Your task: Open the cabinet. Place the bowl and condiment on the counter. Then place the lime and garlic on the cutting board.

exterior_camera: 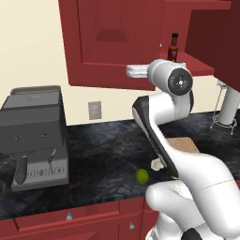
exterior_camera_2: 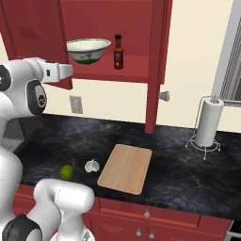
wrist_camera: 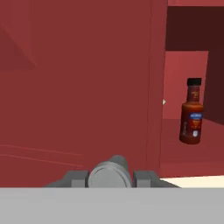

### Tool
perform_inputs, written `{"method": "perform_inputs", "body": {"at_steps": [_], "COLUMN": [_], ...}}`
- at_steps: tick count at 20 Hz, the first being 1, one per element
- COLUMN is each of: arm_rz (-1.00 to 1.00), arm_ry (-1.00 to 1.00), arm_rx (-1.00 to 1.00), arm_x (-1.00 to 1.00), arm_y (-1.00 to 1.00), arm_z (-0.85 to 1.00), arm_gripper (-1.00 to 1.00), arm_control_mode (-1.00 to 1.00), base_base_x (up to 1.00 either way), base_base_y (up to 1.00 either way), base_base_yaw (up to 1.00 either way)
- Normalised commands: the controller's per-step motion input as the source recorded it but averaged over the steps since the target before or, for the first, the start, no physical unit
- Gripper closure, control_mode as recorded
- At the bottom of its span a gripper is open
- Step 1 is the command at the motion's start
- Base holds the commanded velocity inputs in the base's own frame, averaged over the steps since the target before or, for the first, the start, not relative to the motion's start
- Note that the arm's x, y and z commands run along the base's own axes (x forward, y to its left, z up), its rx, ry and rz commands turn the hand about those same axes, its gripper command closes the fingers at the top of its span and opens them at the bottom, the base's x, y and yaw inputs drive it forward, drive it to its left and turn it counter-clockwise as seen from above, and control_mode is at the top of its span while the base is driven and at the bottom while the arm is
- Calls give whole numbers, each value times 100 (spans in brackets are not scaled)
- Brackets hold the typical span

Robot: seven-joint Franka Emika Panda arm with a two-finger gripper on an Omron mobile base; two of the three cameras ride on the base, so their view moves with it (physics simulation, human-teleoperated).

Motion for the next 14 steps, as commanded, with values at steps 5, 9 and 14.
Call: {"method": "perform_inputs", "body": {"at_steps": [5,9,14], "arm_rz": [0,0,0], "arm_ry": [4,2,1], "arm_rx": [7,6,4], "arm_x": [-55,-58,-59], "arm_y": [14,13,13], "arm_z": [0,0,-1], "arm_gripper": [100,100,100], "arm_control_mode": [-100,-100,-100], "base_base_x": [0,0,0], "base_base_y": [0,0,0], "base_base_yaw": [0,0,0]}}
